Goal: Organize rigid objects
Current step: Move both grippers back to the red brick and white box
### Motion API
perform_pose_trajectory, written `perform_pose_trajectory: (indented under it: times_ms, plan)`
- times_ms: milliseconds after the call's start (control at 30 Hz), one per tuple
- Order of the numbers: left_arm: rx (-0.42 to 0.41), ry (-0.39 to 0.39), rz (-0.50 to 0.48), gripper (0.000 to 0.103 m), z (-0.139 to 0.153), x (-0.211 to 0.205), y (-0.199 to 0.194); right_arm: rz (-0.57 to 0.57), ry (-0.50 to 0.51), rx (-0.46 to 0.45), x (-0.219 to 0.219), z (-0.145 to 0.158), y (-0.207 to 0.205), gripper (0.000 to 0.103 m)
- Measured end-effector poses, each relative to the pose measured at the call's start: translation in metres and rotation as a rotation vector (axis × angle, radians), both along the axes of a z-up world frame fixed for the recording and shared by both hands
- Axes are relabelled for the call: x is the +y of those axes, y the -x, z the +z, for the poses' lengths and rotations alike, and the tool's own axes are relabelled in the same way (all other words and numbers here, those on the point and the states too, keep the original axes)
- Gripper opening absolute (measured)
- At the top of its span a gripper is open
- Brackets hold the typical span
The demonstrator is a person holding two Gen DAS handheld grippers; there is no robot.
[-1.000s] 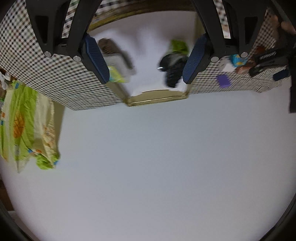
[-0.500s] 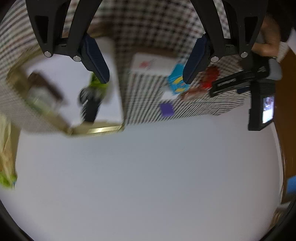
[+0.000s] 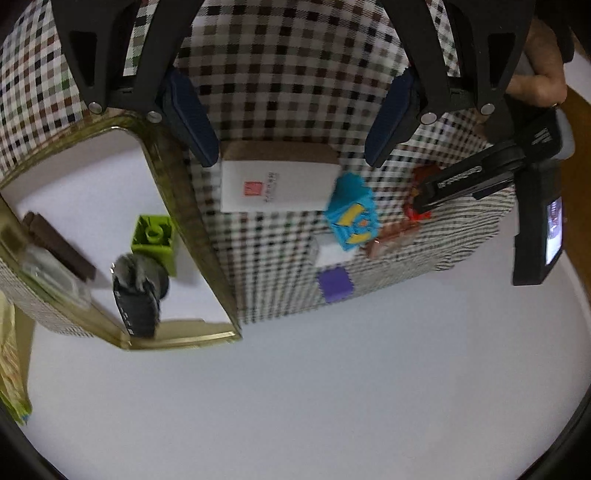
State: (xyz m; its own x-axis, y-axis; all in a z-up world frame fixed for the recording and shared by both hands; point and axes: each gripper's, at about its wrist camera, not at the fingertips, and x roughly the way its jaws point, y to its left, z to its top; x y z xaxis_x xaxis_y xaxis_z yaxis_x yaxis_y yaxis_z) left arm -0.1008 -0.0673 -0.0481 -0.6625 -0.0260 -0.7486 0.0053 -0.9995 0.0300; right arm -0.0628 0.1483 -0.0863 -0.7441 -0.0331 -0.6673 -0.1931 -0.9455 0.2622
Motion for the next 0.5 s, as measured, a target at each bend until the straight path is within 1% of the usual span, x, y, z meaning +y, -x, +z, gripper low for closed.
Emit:
perform_pose_trajectory:
  times_ms: [100,233,300,500]
  plan:
    - [-0.044,-0.008,-0.003,0.102,-0.008,-0.001,0.005,-0.022,0.002,-0.036,0.003,-0.005,0.005,0.083]
    - [-0.091,-0.032,0.017,0.103,-0.014,-0.007,0.010,-0.036,-0.054,-0.084,-0.005,-0.005,0.012,0.083]
    - [-0.095,-0.056,0.027,0.102,-0.015,-0.012,0.010,-0.033,-0.066,-0.099,-0.008,-0.006,0.017,0.083]
    - [-0.097,-0.053,0.030,0.103,-0.017,-0.012,0.014,-0.115,-0.097,-0.132,-0.009,-0.007,0.029,0.085]
